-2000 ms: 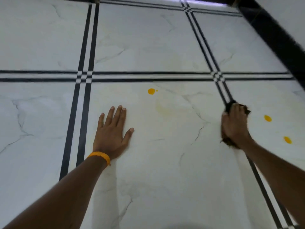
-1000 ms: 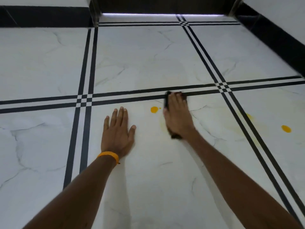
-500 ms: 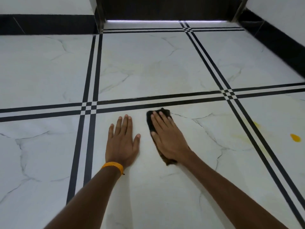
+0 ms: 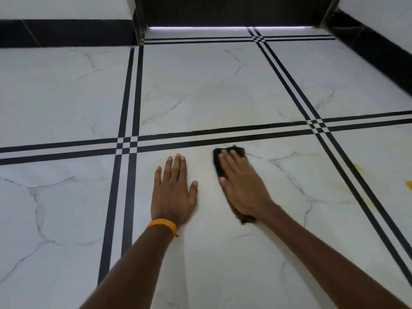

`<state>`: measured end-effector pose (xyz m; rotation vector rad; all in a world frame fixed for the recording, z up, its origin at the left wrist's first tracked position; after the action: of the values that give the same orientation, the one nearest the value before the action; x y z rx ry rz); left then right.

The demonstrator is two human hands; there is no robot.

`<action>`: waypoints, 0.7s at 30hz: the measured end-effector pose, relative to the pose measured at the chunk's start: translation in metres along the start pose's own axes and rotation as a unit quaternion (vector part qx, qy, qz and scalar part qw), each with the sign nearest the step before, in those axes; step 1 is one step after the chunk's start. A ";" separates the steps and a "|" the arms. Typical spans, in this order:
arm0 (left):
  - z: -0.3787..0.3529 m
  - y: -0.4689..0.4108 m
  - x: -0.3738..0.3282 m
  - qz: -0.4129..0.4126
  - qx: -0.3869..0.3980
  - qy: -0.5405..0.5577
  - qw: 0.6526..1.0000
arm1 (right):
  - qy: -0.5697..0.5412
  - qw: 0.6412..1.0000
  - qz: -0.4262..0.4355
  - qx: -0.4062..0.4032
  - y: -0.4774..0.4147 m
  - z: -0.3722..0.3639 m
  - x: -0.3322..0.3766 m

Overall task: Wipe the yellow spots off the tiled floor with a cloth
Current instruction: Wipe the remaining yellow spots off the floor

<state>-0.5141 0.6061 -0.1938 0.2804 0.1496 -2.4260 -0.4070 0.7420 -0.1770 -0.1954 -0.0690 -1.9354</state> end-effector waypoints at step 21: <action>-0.004 0.000 0.013 -0.007 0.011 -0.015 1.000 | 0.010 0.948 -0.316 -0.045 0.127 0.026 -0.134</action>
<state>-0.5229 0.5986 -0.2010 0.2526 0.1121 -2.4453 -0.2391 0.8223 -0.1794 -0.2326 -0.0292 -2.5846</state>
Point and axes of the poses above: each hand's wrist, its own y-axis away from the middle knuckle, its own z-axis out of the back of the hand, x = y × z, the point moved 8 cm from there along -y, towards the middle knuckle, and after that the axes turned 1 degree about -z, right-handed, at the moved point
